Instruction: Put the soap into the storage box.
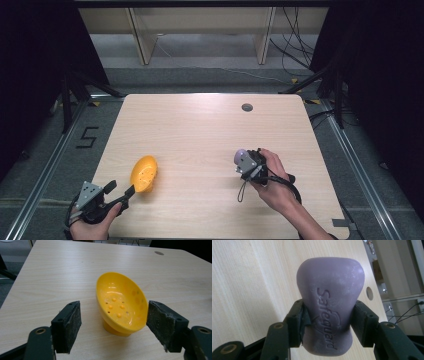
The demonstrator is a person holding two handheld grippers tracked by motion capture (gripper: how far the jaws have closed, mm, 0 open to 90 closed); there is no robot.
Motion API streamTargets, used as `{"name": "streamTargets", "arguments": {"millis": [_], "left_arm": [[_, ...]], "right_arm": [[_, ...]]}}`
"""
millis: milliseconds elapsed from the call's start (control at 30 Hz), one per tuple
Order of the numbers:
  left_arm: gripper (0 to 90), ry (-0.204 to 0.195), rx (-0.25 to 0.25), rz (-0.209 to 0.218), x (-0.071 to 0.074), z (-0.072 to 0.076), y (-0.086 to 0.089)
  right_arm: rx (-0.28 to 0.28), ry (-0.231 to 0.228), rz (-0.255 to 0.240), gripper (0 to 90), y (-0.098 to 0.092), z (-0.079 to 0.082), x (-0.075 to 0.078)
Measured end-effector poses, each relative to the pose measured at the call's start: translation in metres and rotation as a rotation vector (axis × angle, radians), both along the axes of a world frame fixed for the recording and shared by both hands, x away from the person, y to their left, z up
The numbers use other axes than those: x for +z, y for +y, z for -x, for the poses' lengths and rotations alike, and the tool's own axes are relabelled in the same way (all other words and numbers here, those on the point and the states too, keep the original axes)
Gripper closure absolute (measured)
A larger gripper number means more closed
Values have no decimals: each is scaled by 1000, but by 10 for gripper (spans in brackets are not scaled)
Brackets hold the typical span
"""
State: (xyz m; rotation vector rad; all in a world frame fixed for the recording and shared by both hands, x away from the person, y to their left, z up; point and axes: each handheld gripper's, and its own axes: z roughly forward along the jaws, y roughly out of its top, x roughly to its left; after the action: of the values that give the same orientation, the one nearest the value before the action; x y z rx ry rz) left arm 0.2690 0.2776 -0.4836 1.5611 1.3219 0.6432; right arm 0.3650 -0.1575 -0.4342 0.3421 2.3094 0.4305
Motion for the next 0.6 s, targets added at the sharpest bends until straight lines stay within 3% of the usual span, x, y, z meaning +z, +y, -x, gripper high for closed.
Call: {"name": "streamTargets", "arguments": {"millis": [167,333,433,567,600], "left_arm": [[275,-22,-3,21,6,-1,-3],[287,-48,-50,31,23,-3,-13],[288,-33,-105,68,33,-7,-23],[285,-10,-177,55,49,-13,-37],[281,-4,-199,50,53,-16,-41]], "right_arm": [[17,-54,-2,502,1,9,4],[33,-73,-7,502,3,15,4],[44,-82,-1,501,4,19,5],[69,-135,7,502,5,23,9],[55,-127,-2,502,5,25,9]]}}
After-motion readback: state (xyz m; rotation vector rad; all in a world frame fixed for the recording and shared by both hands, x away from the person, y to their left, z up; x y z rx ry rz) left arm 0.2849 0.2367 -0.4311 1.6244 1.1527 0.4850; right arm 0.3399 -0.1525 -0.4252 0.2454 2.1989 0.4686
